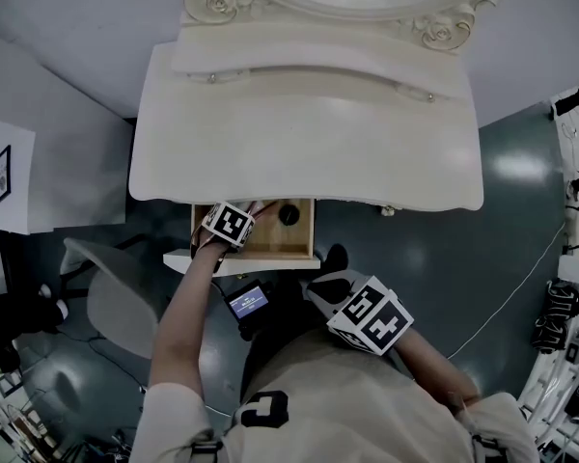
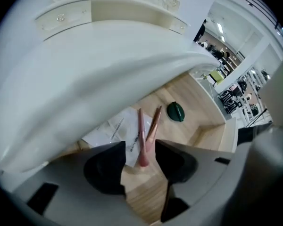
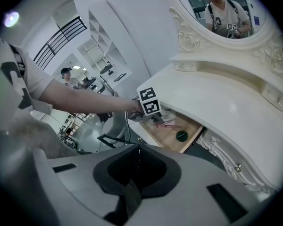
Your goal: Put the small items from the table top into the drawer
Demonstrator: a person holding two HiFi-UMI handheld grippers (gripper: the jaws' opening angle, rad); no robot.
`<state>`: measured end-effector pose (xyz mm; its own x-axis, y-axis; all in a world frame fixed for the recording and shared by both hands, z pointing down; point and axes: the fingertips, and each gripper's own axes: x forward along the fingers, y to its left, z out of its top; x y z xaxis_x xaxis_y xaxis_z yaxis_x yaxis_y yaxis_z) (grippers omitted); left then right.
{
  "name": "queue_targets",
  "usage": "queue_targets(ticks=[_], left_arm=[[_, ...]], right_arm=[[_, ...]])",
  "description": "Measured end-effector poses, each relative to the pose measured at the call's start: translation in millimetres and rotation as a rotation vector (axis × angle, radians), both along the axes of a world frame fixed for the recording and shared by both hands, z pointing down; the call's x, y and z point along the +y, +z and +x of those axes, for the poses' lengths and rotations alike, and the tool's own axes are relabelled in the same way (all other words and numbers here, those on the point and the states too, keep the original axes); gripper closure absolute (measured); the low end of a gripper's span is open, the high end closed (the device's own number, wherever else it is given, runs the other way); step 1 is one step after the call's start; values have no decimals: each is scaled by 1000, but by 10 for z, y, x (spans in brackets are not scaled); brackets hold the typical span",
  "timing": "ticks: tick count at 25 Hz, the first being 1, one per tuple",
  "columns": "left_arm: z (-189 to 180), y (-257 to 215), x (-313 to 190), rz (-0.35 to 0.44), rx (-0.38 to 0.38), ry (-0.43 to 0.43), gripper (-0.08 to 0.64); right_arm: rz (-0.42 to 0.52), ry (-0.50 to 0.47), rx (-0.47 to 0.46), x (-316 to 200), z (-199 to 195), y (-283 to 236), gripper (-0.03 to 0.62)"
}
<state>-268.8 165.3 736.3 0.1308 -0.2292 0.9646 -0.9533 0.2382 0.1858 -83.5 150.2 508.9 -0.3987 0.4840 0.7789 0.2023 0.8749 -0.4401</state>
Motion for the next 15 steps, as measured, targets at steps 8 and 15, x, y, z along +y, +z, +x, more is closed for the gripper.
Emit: queue_targets(ticks=[8, 15], left_arm=[[136, -539, -22, 122, -9, 10, 330], [501, -1284, -222, 338, 21, 32, 331]], right_arm=[[9, 22, -22, 38, -35, -43, 565], [28, 62, -40, 79, -62, -29, 565]])
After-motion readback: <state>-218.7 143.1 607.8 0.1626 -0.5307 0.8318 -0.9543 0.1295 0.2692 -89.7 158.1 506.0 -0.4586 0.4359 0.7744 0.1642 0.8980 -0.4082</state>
